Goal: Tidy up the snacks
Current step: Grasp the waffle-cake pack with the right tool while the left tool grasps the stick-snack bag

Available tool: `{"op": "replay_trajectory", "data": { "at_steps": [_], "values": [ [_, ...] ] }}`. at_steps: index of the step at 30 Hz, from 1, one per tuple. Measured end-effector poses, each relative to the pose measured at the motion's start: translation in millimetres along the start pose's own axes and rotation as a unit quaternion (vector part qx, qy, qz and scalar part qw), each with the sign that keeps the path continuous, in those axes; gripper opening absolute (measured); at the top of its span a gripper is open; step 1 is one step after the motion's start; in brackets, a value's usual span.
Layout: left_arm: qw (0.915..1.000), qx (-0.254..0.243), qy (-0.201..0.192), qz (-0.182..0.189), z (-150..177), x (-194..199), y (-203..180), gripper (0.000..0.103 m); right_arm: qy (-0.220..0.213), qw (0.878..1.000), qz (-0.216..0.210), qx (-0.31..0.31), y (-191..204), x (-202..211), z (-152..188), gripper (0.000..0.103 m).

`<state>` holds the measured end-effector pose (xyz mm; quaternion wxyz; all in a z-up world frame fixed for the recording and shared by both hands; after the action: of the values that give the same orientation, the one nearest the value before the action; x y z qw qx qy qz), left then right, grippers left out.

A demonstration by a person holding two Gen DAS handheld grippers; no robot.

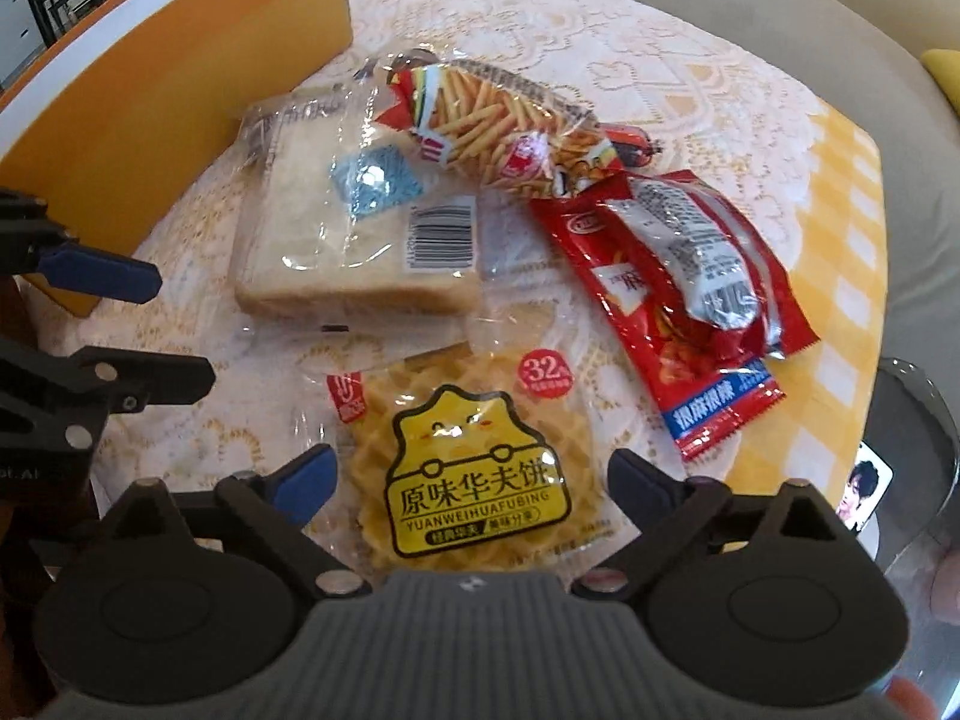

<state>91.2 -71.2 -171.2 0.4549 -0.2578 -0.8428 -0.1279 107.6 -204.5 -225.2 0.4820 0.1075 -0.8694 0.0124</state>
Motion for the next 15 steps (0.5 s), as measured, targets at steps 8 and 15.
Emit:
{"op": "replay_trajectory", "data": {
  "at_steps": [8,15],
  "values": [
    [1.0000,0.002,0.007,0.003,1.2,-6.2,-1.6,0.066,0.001,1.000,-0.016,-0.012,-1.1,-5.6,1.0,0.097],
    [0.9999,0.005,0.012,-0.001,6.2,-6.2,2.3,0.066,0.006,1.000,-0.024,0.002,6.4,-4.9,4.4,0.099]
  ]
}}
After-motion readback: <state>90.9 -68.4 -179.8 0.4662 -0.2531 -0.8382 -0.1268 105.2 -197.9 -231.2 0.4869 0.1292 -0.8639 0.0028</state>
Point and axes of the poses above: each gripper's, at about its wrist camera, not at the fingertips, and x roughly against the way its jaws point, y to its left, z to its underside, the point moved 7 cm from there along -x, roughly the way its jaws point, and after that the axes turned 10 degrees about -y, right-handed, at the moved point
